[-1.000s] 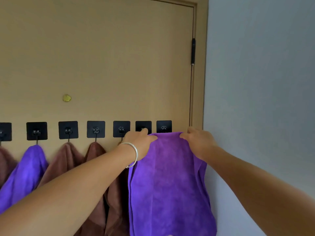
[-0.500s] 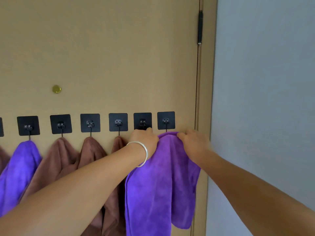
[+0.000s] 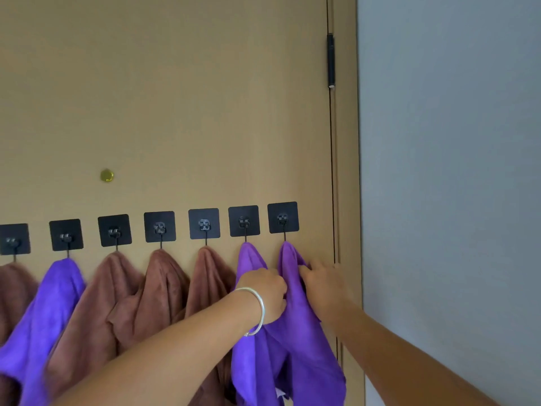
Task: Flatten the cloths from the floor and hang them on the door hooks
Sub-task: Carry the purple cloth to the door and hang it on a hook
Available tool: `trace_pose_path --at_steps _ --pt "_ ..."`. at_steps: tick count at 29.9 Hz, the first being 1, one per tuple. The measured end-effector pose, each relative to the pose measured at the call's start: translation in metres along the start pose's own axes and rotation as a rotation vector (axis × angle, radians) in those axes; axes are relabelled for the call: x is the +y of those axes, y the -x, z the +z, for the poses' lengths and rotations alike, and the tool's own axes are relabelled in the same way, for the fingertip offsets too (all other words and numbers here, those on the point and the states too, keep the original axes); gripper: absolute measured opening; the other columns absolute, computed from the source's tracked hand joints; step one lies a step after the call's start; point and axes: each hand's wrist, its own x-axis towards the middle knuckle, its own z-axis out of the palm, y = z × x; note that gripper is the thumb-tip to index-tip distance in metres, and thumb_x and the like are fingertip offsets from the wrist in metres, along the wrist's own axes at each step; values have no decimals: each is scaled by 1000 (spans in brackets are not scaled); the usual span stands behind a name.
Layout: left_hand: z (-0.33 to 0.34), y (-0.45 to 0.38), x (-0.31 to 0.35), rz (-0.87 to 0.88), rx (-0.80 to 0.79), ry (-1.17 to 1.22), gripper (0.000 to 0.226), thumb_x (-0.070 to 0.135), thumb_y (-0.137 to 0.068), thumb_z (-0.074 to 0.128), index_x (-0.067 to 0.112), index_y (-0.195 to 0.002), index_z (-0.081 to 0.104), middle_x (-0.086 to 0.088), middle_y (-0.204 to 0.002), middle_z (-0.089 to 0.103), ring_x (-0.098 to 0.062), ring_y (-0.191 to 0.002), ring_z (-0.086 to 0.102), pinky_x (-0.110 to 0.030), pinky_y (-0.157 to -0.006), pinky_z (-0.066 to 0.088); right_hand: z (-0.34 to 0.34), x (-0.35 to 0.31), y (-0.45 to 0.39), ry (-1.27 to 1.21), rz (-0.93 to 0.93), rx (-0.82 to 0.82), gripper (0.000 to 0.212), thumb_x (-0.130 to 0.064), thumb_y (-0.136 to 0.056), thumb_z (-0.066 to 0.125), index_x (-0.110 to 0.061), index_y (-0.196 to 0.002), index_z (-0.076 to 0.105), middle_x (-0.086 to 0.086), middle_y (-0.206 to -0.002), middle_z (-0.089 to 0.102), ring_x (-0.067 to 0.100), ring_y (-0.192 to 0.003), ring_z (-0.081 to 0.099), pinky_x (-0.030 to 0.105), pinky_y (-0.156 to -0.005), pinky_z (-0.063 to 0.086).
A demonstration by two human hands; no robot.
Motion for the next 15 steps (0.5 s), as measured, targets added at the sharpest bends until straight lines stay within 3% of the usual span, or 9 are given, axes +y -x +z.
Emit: trace_pose_path --at_steps 3,5,8,11,15 --pt "16 7 0 20 -30 -118 41 39 -96 40 19 -130 52 -10 -132 47 -33 -117 44 -43 -93 36 3 4 2 29 -20 72 30 -23 -101 37 -15 -125 54 6 -127 49 25 -117 41 38 -98 29" --pt "26 10 -3 21 -42 -226 51 41 -96 40 22 -143 35 -10 -141 38 -33 -122 37 -46 -99 30 9 7 6 80 -22 -6 31 -23 -100 41 -14 -128 51 7 -128 52 25 -117 44 39 -100 32" --pt "43 18 1 7 -51 -366 67 39 -95 45 20 -151 14 -11 -148 27 -34 -127 30 -47 -106 23 27 13 13 286 -101 -117 55 -31 -94 55 -17 -143 33 8 -133 50 29 -120 47 42 -101 37" --pt "46 24 2 6 0 -358 67 30 -91 52 17 -149 20 -12 -147 28 -34 -126 32 -47 -106 23 33 17 12 327 -120 -97 67 -33 -90 59 -17 -146 26 8 -133 52 30 -119 47 42 -99 37" --pt "46 44 -5 79 83 -334 59 25 -89 49 18 -145 31 -13 -144 33 -34 -130 29 -48 -111 17 31 14 9 298 -132 -21 54 -36 -89 60 -22 -136 39 2 -120 59 25 -110 53 39 -94 40"
